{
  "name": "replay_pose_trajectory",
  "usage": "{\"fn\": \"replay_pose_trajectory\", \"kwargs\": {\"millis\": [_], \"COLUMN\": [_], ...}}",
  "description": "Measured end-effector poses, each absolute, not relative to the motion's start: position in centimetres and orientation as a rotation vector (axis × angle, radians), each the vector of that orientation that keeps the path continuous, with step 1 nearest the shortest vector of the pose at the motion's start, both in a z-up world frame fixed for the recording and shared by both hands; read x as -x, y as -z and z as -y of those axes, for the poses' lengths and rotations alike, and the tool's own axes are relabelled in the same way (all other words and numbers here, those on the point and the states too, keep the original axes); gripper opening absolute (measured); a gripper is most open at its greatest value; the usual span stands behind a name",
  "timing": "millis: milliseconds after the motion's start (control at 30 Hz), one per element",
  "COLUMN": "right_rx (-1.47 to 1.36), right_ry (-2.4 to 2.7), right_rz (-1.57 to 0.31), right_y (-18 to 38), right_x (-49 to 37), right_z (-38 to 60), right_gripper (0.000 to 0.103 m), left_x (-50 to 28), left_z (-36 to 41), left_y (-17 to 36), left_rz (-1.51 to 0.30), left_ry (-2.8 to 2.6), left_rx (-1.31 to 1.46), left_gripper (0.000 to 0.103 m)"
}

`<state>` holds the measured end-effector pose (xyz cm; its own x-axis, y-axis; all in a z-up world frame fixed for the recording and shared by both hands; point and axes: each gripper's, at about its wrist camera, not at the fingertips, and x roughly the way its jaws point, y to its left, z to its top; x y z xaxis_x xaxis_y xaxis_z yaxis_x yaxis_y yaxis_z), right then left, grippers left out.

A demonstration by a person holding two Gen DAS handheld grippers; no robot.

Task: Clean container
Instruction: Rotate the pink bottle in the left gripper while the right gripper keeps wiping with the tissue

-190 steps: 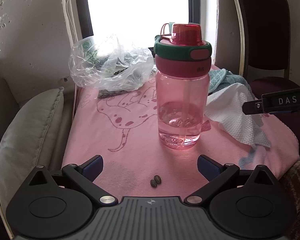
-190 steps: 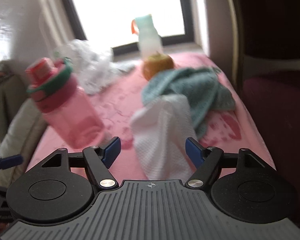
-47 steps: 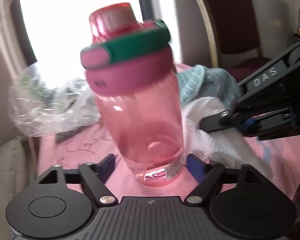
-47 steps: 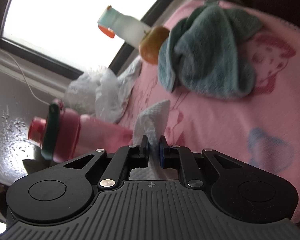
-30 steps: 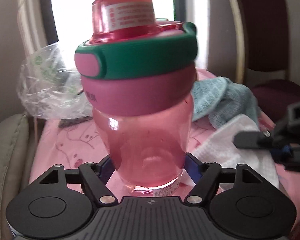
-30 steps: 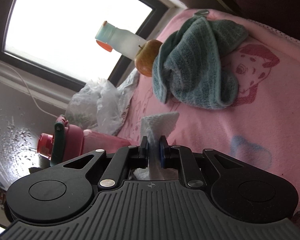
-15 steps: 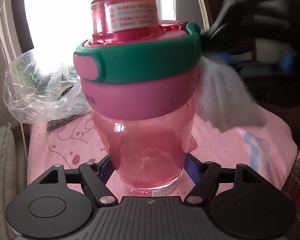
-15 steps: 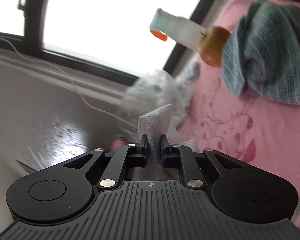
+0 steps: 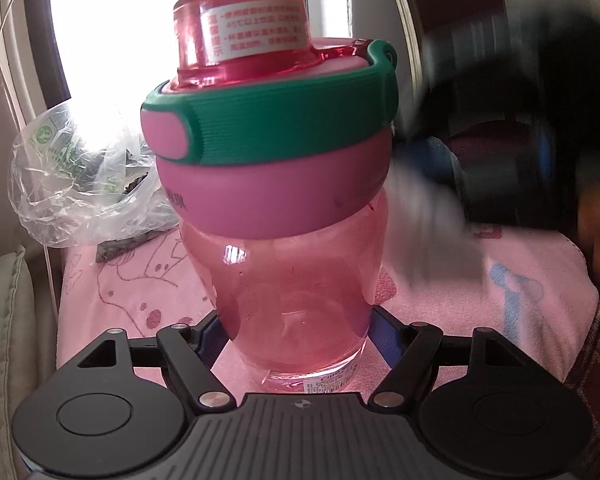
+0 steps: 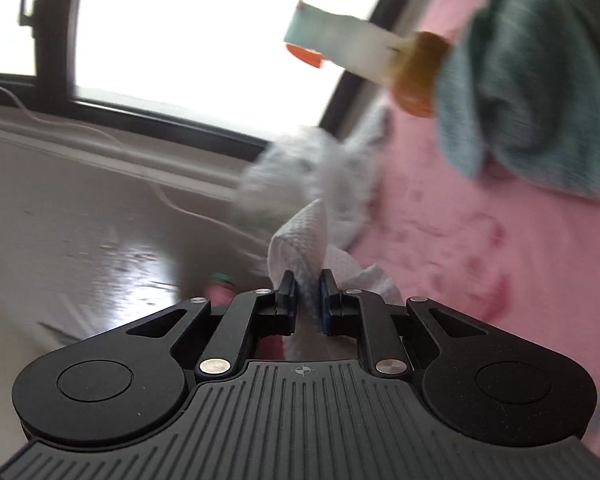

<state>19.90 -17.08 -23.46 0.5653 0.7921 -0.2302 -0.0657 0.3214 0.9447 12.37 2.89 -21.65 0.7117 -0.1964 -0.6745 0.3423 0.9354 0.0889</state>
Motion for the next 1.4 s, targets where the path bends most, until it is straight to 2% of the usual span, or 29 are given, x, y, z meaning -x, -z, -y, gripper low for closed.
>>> {"fn": "replay_pose_trajectory", "kwargs": {"millis": [200, 367, 467, 600, 733, 867, 933, 1100, 1267, 1400], "right_rx": [-0.980, -1.020, -0.980, -0.959, -0.981, -0.977, -0.972, -0.962, -0.994, -1.252], "right_ry": [-0.464, -0.449, -0.467, -0.456, -0.426, -0.420, -0.421, -0.423, -0.505, -0.697], "right_rz": [-1.002, -1.045, -1.011, -0.962, -0.931, -0.909, -0.904, -0.895, -0.861, -0.754], "right_y": [27.7, 29.0, 27.2, 25.9, 25.6, 25.1, 24.9, 25.0, 24.6, 24.5], "right_x": [-21.0, -19.4, -17.9, -16.3, -15.8, -15.7, -15.6, -15.6, -15.7, -16.4], "right_z": [15.2, 17.0, 17.6, 18.8, 19.9, 20.4, 20.5, 20.3, 19.6, 19.8], "right_gripper": [0.018, 0.017, 0.017, 0.017, 0.018, 0.018, 0.018, 0.018, 0.018, 0.018], "left_x": [-12.6, -12.8, -12.7, -11.9, -12.0, -13.0, -13.3, -13.0, -12.8, -12.7], "left_z": [-2.9, -2.8, -2.2, -1.2, 0.1, 1.3, 1.3, 0.8, -0.9, -1.7], "left_y": [21.7, 21.8, 21.5, 20.9, 20.3, 20.4, 20.6, 20.8, 21.2, 21.2], "left_rz": [-0.723, -0.732, -0.751, -0.768, -0.755, -0.751, -0.762, -0.750, -0.695, -0.669], "left_ry": [0.300, 0.293, 0.218, 0.040, -0.078, -0.150, -0.160, -0.043, 0.250, 0.361], "left_rx": [-0.214, -0.220, -0.202, -0.117, -0.015, -0.012, -0.002, -0.049, -0.225, -0.287], "left_gripper": [0.072, 0.072, 0.076, 0.085, 0.085, 0.080, 0.072, 0.071, 0.072, 0.072]}}
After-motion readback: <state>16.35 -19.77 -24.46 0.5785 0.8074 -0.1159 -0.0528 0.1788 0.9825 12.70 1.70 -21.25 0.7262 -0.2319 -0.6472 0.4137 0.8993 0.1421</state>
